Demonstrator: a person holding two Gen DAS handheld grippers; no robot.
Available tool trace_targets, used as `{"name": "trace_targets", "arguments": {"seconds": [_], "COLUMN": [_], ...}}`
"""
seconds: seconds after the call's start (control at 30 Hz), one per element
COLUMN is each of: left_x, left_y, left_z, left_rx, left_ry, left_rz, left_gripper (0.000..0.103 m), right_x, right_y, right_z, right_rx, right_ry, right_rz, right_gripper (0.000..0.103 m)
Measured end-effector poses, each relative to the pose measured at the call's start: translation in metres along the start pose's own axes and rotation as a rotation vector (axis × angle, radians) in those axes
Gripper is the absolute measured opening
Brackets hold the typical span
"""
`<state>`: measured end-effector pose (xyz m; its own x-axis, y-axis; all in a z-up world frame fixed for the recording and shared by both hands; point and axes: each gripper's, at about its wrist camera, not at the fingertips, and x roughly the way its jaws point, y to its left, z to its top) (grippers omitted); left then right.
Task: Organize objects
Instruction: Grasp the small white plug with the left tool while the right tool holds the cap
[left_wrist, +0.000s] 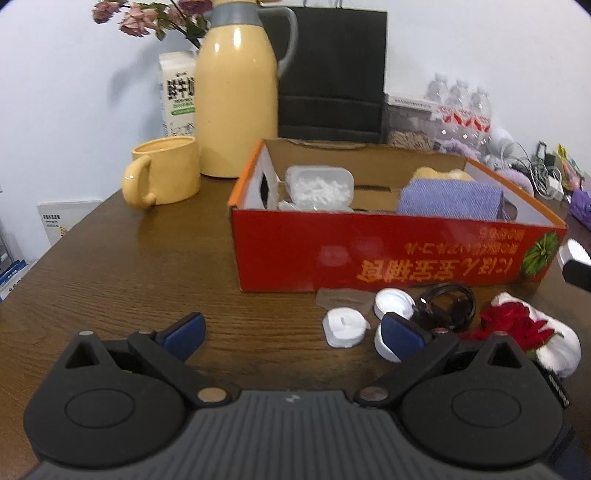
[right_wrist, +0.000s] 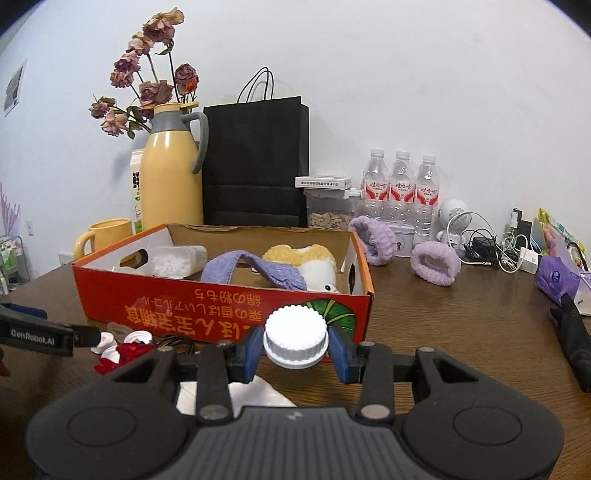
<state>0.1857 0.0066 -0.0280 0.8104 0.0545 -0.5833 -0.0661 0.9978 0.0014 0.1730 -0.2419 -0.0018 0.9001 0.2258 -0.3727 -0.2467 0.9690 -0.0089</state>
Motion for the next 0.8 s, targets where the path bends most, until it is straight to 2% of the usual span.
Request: {"name": "trace_targets", "arguments": {"seconds": [0.1,0.27,0.43,0.57,0.67,0.7,0.73,0.8], "left_x": [0.002,0.008,0.017,0.023,0.02,0.018,0.016,0.015], "left_y": [-0.003,0.002,-0.002,-0.005,-0.007,-0.008,-0.008,-0.009], "left_z": [-0.001,0.001,0.005,0.006,0.005,0.005,0.004,0.003], "left_rx": [0.015,-0.022,-0.003,0.004,0.015,0.02,0.023,0.022], "left_ry": [0.01,0.029,0.055,0.075,0.048,0.038,0.031,0.027], "left_rz": [0.003,0.034,0.038,0.028,0.002,-0.008,-0.022,-0.027], "left_gripper": [0.103,0.103,0.102,0.094,0.063,0.041,0.026,0.026], "right_x": [-0.002,-0.004,-0.005,-0.005,-0.005,-0.005,-0.005,-0.005], "right_y": [0.0,-0.002,-0.003,-0.003,-0.002,-0.003,-0.003,-0.002], "right_z": [-0.001,-0.001,-0.002,-0.002,-0.002,-0.002,-0.002,-0.002], "right_rx": [0.002,0.005,0.004,0.004,0.003,0.002,0.002,0.001], "right_ry": [-0.004,-0.01,-0.013,-0.014,-0.013,-0.012,-0.012,-0.01], "right_rz": [0.003,0.011,0.017,0.018,0.018,0.018,0.019,0.018], "right_gripper": [0.038,0.038,0.038,0.038,0.038,0.038,0.038,0.038]}}
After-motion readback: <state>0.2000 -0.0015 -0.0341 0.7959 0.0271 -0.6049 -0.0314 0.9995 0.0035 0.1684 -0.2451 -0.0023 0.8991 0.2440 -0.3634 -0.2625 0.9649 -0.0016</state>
